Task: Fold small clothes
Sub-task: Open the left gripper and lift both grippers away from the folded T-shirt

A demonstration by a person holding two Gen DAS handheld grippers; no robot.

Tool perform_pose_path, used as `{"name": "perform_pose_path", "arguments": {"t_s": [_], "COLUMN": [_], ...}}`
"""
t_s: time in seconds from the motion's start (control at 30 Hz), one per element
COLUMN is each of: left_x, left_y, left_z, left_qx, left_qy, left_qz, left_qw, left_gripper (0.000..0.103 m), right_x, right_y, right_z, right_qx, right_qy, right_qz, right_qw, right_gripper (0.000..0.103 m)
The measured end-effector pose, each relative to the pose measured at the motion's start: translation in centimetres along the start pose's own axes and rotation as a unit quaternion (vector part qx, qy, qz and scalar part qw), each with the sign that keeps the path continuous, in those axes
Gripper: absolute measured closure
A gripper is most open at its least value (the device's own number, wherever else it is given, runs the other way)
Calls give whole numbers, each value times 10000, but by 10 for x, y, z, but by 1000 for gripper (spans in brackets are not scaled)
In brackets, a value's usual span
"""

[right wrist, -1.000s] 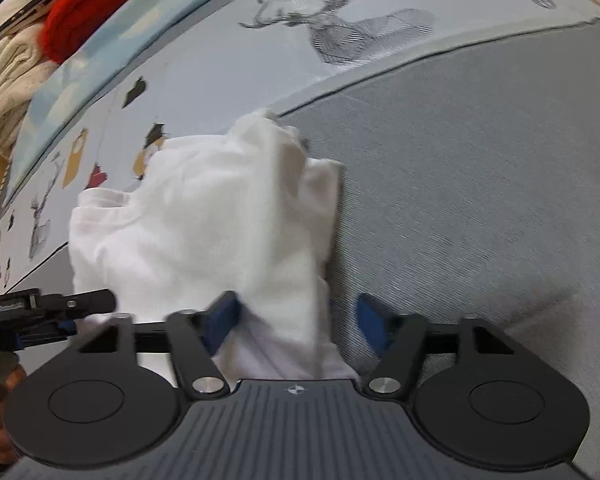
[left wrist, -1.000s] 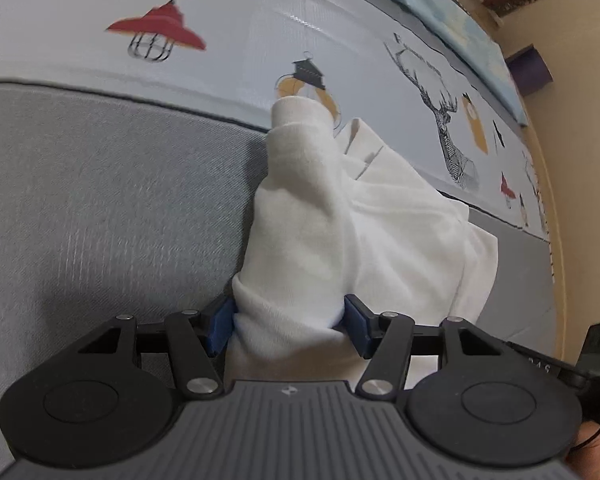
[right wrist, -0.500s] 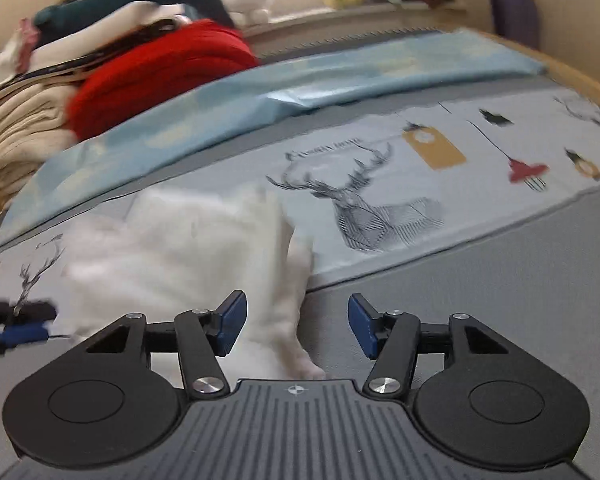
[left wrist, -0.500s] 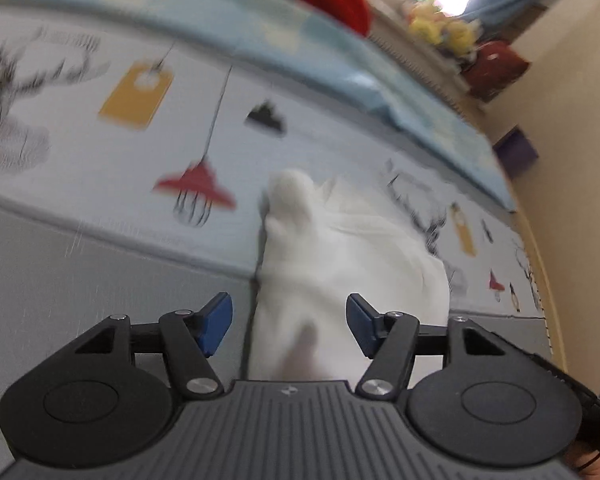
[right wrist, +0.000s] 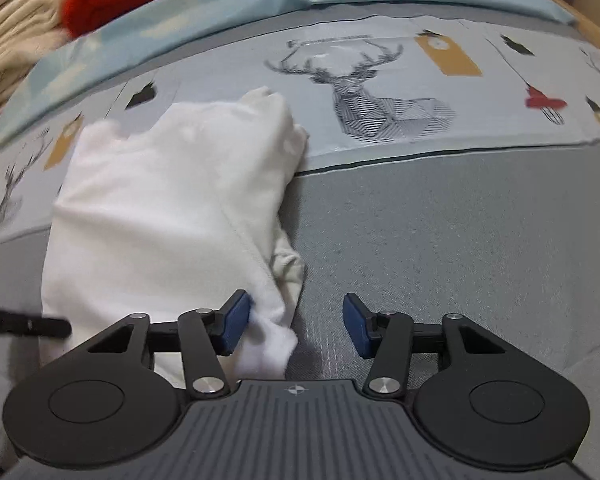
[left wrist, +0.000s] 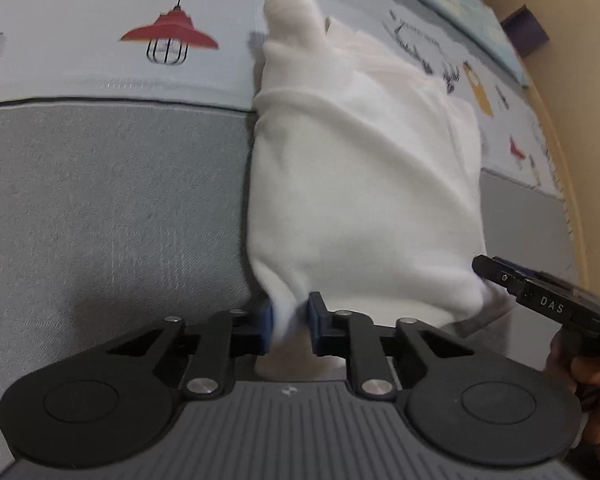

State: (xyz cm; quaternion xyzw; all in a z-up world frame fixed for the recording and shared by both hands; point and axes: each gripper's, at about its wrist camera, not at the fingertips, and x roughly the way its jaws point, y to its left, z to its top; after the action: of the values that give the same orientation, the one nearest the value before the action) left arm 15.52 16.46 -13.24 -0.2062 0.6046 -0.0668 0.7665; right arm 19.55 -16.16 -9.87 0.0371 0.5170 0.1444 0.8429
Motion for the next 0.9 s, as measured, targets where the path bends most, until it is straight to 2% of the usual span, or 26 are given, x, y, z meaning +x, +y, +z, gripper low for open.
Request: {"name": "perform_pose_path", "arguments": {"t_s": [0.1, 0.17, 0.2, 0.27, 0.3, 0.33, 0.43, 0.5, 0.53, 0.57, 0.6, 0.67, 0.73, 0.77, 0.8, 0.83, 0.87, 0.9], "left_x": [-2, -9, -14, -31, -43, -57, -104, -134, -142, -152, -158, -160, -149, -138, -119, -113, -113, -113], "left_y": [-11, -23, -27, -31, -32, -35, -50, -72, -84, -94, -103, -113, -110, -109, -110, -111, -111, -114], "left_z": [-11, -21, -25, -36, -40, -44, -61, -81, -89, -101, -110, -128, -154, -170, -170, -170, -171, -170], "left_qx": [297, 659, 784, 958, 946, 879, 887, 1070, 1131, 1134, 1052, 813, 667, 750, 697, 532, 474, 547], "left_qy": [61, 92, 90, -146, -303, -510, -1272, -1945, -2223, -2478, -2642, -2883, -3118, -3026, -2356, -2109, -2187, -2307], "left_qz": [353, 753, 954, 1367, 1531, 1663, 1681, 1728, 1759, 1793, 1778, 1597, 1345, 1305, 1609, 1715, 1598, 1620], "left_qw": [9989, 9949, 9923, 9859, 9832, 9808, 9735, 9596, 9523, 9453, 9421, 9406, 9382, 9412, 9559, 9609, 9614, 9579], "left_gripper": [81, 64, 51, 49, 46, 39, 24, 16, 16, 15, 11, 7, 7, 7, 11, 17, 16, 13], "right_x": [4, -1, -4, -10, -15, -23, -60, -86, -100, -115, -131, -156, -169, -174, -179, -185, -189, -189], "right_y": [-6, -11, -16, -25, -29, -34, -37, -28, -23, -19, -15, -8, -4, -2, 1, 3, 3, 4], "right_z": [-5, -7, -8, -17, -22, -25, -31, -37, -42, -47, -54, -69, -86, -92, -98, -102, -105, -108], "right_qx": [-110, -6, 46, 70, 103, 181, 253, -90, -175, -196, -210, -319, -358, -335, -351, -340, -306, -249], "right_qy": [247, 321, 309, 399, 436, 377, -274, -625, -759, -913, -1083, -1409, -1651, -1690, -1759, -1874, -1965, -1946], "right_qz": [-219, -481, -648, -1167, -1335, -1351, -1116, -1126, -1160, -1079, -892, -527, -396, -381, -333, -286, -254, -265], "right_qw": [9994, 9983, 9974, 9923, 9900, 9899, 9930, 9916, 9902, 9898, 9899, 9881, 9848, 9843, 9832, 9813, 9797, 9802], "right_gripper": [53, 50, 50, 51, 51, 51, 51, 48, 44, 38, 35, 21, 17, 17, 17, 17, 16, 16]}}
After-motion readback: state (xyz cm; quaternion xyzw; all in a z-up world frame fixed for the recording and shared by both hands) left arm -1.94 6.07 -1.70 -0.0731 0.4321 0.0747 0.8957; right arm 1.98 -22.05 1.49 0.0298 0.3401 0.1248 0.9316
